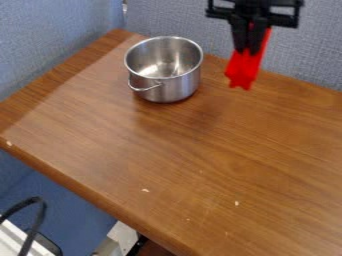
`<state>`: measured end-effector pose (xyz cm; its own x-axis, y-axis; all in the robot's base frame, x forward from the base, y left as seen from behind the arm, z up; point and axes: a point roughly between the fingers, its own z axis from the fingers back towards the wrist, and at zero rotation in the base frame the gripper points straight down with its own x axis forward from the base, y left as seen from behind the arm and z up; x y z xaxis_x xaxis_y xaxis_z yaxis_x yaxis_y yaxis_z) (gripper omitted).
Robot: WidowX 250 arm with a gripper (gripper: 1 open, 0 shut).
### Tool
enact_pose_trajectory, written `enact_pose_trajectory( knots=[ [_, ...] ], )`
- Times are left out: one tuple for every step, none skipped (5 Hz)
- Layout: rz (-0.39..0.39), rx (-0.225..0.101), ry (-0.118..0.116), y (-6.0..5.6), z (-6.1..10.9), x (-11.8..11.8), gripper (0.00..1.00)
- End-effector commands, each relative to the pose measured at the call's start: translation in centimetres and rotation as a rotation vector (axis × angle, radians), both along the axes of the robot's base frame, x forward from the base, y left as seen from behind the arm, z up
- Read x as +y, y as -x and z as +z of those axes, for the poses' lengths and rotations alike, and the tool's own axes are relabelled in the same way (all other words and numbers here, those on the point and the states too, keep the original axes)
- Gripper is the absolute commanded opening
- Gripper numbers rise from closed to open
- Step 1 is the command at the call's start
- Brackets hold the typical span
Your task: Move the red object from the metal pot to the table
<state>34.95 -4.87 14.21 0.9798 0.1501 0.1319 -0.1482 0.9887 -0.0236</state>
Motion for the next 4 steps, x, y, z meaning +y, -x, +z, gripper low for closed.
enact_pose_trajectory(
  knots=[
    [-0.072,-0.06,0.007,0.8,1.3,-2.0,0.0],
    [-0.17,-0.063,-0.009,1.5,-0.3,-3.5,0.0],
    [-0.219,-0.066,-0.035,2.0,-1.5,-4.3,0.0],
    [-0.234,-0.063,-0.05,2.0,-3.4,-4.9,0.0]
  ],
)
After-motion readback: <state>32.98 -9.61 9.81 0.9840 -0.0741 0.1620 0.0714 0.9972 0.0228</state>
